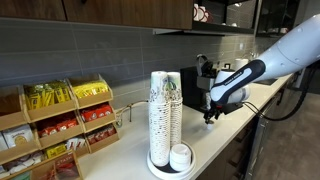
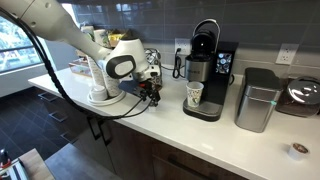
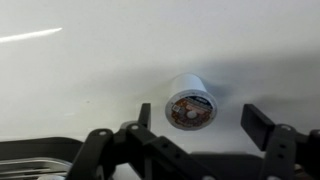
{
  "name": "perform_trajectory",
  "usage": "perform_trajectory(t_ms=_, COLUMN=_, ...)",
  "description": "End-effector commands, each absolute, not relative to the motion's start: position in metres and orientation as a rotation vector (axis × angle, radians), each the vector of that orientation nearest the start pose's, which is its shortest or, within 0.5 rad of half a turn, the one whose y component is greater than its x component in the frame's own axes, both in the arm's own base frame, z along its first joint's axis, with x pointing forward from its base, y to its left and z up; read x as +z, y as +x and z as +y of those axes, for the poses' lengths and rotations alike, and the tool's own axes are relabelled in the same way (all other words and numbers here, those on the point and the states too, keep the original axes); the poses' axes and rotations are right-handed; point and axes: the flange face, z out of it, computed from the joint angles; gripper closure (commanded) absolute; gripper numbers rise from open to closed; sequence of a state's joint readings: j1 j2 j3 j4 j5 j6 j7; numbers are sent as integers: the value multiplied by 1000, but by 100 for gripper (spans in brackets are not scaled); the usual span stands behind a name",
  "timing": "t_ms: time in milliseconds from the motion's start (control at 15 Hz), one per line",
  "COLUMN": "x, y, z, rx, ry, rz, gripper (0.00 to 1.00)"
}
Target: Put the coffee capsule on the left in the coffee machine
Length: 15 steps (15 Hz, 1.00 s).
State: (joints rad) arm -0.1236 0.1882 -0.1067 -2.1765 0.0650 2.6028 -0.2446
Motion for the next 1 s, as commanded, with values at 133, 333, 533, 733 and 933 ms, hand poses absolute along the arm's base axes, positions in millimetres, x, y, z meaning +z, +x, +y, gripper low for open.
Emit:
perform_trajectory(t_ms=133, x=319, y=571, z=-137, rx=-359, ry=-3139, rz=39, gripper=15)
perform_trajectory(t_ms=333, x=317, y=572, z=-137, rx=-354, ry=-3139, rz=36, gripper=19)
perform_trajectory(t_ms=533, x=315, y=574, z=-138, rx=-352, ry=-3139, rz=31, gripper=24)
perform_trajectory(t_ms=733, x=312, y=575, z=-139, rx=-345, ry=-3137, rz=31, gripper=27)
perform_trajectory(t_ms=933, x=311, y=575, z=-139, rx=-342, ry=-3135, rz=32, gripper=32)
